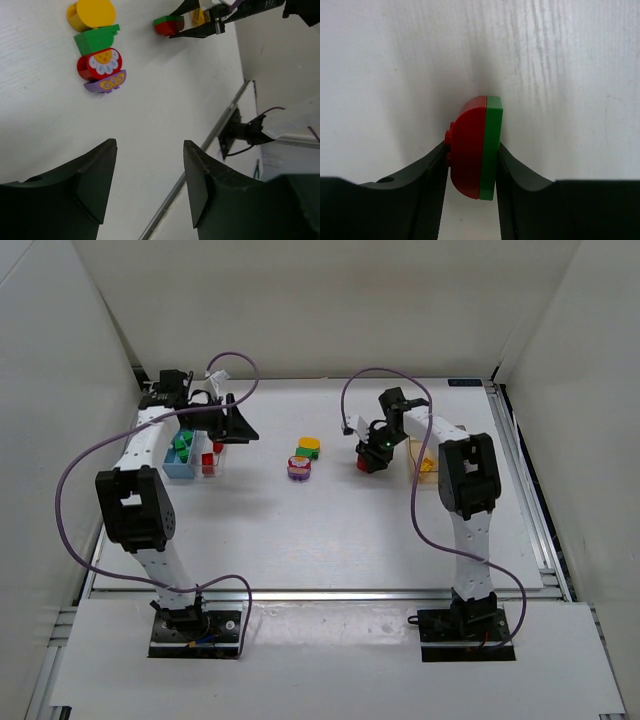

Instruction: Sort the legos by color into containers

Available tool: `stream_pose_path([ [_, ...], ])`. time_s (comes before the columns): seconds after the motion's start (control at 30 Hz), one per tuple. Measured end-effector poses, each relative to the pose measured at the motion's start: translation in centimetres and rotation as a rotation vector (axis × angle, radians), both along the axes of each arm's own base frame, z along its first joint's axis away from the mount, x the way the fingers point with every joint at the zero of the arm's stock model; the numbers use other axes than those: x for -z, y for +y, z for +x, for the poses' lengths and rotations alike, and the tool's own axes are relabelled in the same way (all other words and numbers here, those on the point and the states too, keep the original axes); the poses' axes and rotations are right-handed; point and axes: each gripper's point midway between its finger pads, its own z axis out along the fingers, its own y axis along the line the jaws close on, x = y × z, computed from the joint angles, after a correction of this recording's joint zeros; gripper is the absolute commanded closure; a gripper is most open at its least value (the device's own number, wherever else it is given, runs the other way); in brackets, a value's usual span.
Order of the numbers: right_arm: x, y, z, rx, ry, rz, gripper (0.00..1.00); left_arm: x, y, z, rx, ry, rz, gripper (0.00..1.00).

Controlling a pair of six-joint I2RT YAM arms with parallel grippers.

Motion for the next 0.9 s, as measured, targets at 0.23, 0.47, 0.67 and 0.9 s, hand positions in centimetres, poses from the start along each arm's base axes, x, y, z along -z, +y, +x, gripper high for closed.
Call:
stream_pose_path([
  [0.23, -7.1, 2.1, -2.3, -0.002, -0.039, 0.172, 0.90, -1.2, -1.2, -0.8, -0.008, 0.086, -0.188, 0.32],
  [0.47, -16.6, 5.8, -5.1, -0.217, -0.249, 0.346, 0.91, -2.6, -2.7, -0.6, 0.064, 0.143, -0.318, 0.28],
  [0.67, -17.7, 8.2, -7.6, -0.401, -0.339, 0.378, 0.91, -2.5, -5.1, -2.3, 0.139, 0.203, -0.343, 0.28],
  [0.9, -17.4, 10.3, -9.4, -0.554, -0.431, 0.359, 0.92, -2.3, -8.7, -4.8, 0.244, 0.241, -0.331, 0.28],
])
